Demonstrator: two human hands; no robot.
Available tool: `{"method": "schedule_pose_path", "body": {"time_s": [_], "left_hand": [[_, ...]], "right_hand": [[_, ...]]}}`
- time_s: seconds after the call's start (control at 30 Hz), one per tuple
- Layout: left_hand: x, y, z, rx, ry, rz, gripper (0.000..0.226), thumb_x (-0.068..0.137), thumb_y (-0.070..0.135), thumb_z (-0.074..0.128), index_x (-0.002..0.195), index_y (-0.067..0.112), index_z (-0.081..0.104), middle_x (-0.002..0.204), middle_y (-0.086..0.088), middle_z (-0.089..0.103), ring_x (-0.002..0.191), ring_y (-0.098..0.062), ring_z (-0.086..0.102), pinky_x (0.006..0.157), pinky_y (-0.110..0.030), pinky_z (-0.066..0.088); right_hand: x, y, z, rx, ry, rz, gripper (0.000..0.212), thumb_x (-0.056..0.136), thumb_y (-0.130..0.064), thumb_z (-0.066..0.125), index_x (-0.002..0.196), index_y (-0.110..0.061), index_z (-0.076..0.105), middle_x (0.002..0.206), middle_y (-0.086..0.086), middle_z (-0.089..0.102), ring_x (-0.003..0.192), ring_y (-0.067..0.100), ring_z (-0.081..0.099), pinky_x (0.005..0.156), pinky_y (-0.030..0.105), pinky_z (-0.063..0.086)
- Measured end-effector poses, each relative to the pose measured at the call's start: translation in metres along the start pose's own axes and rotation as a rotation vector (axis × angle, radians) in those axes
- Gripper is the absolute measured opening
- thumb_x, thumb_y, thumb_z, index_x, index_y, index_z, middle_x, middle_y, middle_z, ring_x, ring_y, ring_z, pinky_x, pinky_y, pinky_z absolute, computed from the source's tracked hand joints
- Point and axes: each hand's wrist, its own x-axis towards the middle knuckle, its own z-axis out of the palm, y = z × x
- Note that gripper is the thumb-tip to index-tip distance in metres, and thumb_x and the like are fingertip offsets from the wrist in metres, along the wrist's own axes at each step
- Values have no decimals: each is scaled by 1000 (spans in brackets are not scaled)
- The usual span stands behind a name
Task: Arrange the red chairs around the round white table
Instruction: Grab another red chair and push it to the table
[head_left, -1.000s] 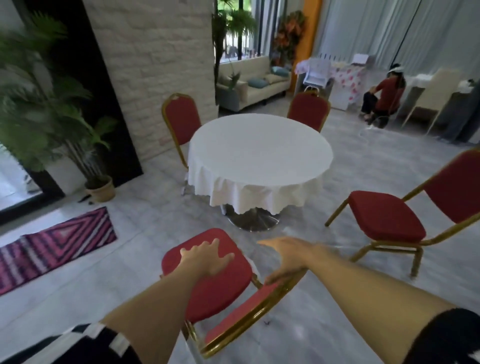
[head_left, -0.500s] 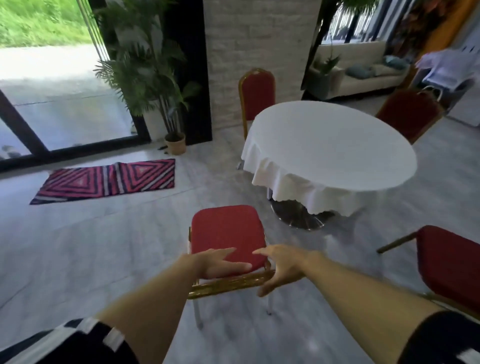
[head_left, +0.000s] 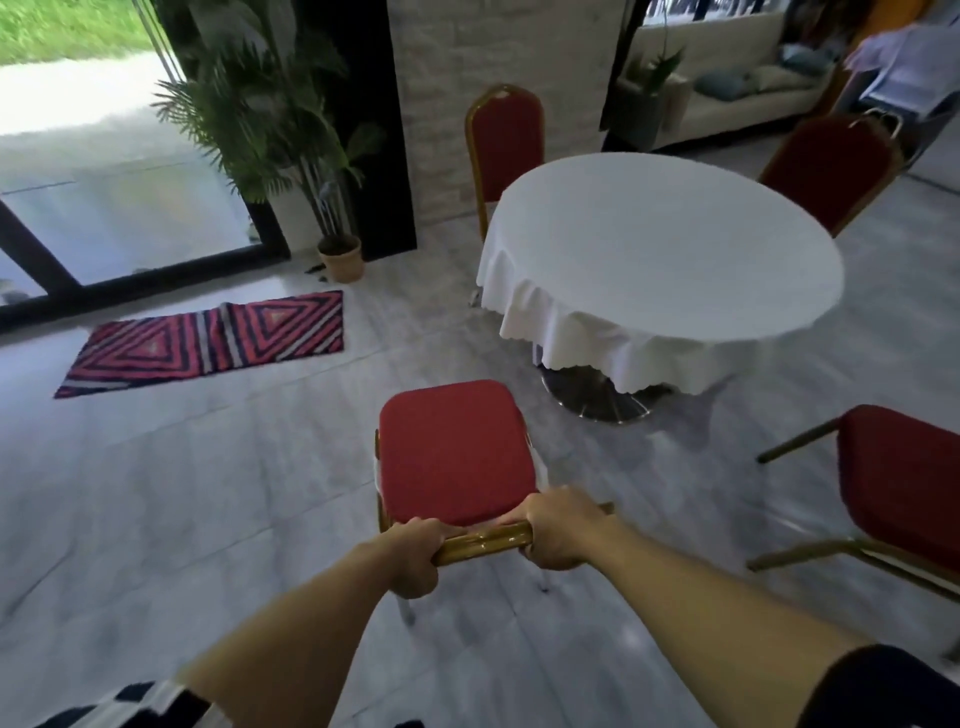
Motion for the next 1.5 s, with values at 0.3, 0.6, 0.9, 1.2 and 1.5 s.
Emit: {"method": "schedule_pose_path", "body": {"time_s": [0.3,0.6,0.9,1.2,1.5], "left_hand": [[2,-14,-18,141,-85,151,70,87,-4,52,142,39,56,105,-4,65,95,-24,64,78,-37,54],[12,-38,-61,356,-75,269,49,93,-2,49,135,20,61,129,-12,63,116,-30,62,92,-35,49],[58,-74,-122,513,-40,241,60,93,5,51,134,49,57,129,1,60,118,-26,62,99,-38,52],[133,-73,-184,566,-48,277,70,89,2,50,135,53,57,116,7,61,107,-20,63,90,-34,51],[222,-46,-254,620,-53,279,71,87,-1,48,126,58,58,101,13,54,101,-19,63,83,-32,47]], "right_hand": [[-21,-33,0,177,57,157,49,96,-17,53,130,-50,71,105,1,74,84,21,57,77,35,50],[-11,-84,15,358,162,413,46,93,-19,55,123,-49,73,106,1,76,100,30,68,82,35,50],[43,-106,-9,552,220,501,29,87,-18,52,91,-38,72,87,-2,70,84,31,66,75,38,48],[97,-66,-53,559,267,512,40,93,-25,57,124,-42,75,99,1,77,92,32,71,90,42,56],[156,-1,-106,568,300,577,46,92,-26,61,133,-47,69,106,3,77,101,33,72,97,45,57]]}}
